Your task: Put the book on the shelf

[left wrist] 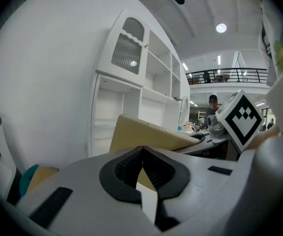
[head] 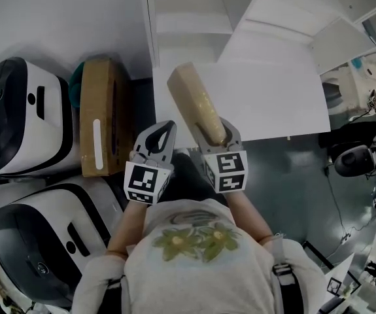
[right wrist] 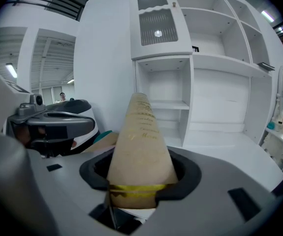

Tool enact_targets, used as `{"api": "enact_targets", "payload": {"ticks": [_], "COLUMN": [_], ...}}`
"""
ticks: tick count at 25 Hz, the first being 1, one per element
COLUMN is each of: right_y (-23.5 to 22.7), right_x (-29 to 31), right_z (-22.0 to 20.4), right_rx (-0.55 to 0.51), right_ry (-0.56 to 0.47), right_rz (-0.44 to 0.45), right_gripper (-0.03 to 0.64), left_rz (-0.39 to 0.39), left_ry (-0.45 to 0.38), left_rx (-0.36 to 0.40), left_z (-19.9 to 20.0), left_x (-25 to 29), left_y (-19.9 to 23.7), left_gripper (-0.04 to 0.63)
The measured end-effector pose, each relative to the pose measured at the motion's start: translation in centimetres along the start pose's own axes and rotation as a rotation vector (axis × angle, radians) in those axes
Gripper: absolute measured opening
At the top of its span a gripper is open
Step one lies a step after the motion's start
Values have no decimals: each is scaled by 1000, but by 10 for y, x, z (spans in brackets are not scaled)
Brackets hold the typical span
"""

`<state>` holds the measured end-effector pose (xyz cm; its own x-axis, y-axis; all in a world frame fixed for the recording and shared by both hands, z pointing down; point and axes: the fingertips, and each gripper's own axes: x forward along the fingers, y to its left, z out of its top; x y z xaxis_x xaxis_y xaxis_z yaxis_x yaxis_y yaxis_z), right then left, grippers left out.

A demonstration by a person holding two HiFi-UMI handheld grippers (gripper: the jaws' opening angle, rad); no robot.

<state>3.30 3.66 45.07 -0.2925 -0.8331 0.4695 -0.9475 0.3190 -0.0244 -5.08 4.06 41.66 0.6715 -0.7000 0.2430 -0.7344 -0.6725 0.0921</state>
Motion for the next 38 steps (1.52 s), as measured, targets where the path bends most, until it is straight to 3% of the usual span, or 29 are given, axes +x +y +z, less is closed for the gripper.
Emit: {"api": "enact_targets", "payload": {"ticks": [38], "right_y": [-51], "right_x": [140], "right_z": [17], "right_rx": [-15], "right_ry": [130], "right_rz": [73], "right_gripper": [233], "left_rz": [76], "left_ry": [46], "left_rx": [-36], "left_z": [6], "left_x": [105], "left_y": [76], "left_gripper": [28]}}
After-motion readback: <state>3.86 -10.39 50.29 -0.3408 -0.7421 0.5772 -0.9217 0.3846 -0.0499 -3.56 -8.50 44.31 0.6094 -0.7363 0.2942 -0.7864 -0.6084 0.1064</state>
